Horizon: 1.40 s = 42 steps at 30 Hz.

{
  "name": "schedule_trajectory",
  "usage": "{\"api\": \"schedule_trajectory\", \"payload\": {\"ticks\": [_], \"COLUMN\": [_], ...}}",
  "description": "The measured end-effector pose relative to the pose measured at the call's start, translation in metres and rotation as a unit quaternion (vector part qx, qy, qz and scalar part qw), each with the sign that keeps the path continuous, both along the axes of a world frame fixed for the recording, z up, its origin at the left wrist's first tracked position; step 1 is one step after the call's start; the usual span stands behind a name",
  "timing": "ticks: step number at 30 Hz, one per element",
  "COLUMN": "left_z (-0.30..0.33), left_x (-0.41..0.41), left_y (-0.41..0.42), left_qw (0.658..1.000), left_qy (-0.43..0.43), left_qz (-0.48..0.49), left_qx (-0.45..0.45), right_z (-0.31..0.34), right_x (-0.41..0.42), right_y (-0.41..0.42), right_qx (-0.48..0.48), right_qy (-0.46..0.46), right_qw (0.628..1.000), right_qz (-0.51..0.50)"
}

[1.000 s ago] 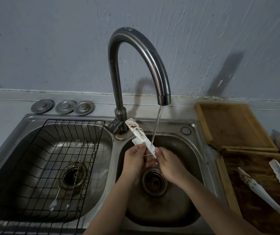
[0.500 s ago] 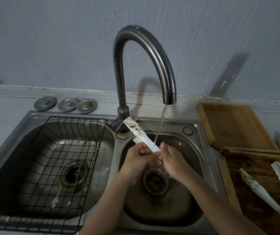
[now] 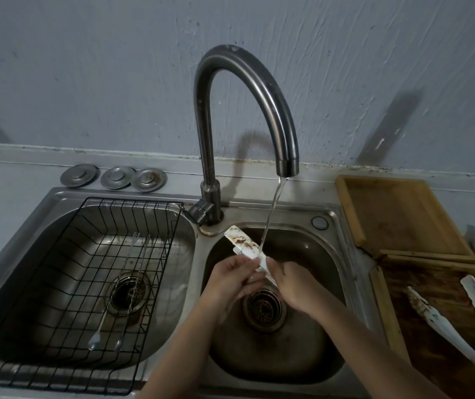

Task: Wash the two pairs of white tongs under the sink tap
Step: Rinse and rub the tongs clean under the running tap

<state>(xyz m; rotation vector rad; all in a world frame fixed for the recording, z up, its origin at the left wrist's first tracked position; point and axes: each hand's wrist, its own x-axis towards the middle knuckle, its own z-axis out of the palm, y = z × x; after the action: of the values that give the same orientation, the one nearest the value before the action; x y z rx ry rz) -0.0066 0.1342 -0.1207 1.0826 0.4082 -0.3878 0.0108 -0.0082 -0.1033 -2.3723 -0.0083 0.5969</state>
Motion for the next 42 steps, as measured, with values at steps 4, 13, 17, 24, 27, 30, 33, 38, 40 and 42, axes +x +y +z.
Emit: {"api": "schedule_trajectory", "payload": {"ticks": [4,13,17,24,27,30,33,38,40,42], "left_z": [-0.006,-0.002,0.000,-0.002,-0.002,-0.003,-0.002,-0.004,-0.005,-0.003], "left_x": [0.002,0.011,0.012,0.010,0.013,0.016,0.017,0.025,0.024,0.021], "left_y": [-0.014,-0.024,-0.020,-0.021,-0.016,-0.013,-0.016,-0.001,0.001,-0.005], "left_qw": [0.996,0.995,0.997,0.990,0.992,0.993,0.992,0.984,0.983,0.987], "left_qy": [-0.012,0.032,0.051,0.078,0.097,0.108,0.093,0.132,0.139,0.113], "left_qz": [0.073,0.035,0.007,-0.068,-0.038,-0.003,-0.039,0.097,0.104,0.060], "left_qx": [0.050,0.085,0.062,0.091,0.072,0.051,0.079,0.065,0.058,0.098], "right_z": [0.005,0.003,-0.003,-0.006,-0.005,-0.002,0.000,-0.001,-0.004,-0.006], "right_x": [-0.004,-0.011,-0.011,-0.014,-0.015,-0.016,-0.015,-0.019,-0.021,-0.022], "right_y": [0.008,-0.010,-0.015,-0.023,-0.027,-0.027,-0.029,-0.029,-0.029,-0.031], "right_qx": [-0.072,-0.140,-0.139,-0.137,-0.128,-0.117,-0.114,-0.125,-0.133,-0.132], "right_qy": [-0.067,-0.150,-0.160,-0.144,-0.157,-0.180,-0.177,-0.190,-0.199,-0.199], "right_qw": [0.995,0.977,0.976,0.979,0.978,0.975,0.975,0.971,0.968,0.969], "right_qz": [0.020,0.050,0.051,0.051,0.058,0.064,0.065,0.076,0.072,0.067]}}
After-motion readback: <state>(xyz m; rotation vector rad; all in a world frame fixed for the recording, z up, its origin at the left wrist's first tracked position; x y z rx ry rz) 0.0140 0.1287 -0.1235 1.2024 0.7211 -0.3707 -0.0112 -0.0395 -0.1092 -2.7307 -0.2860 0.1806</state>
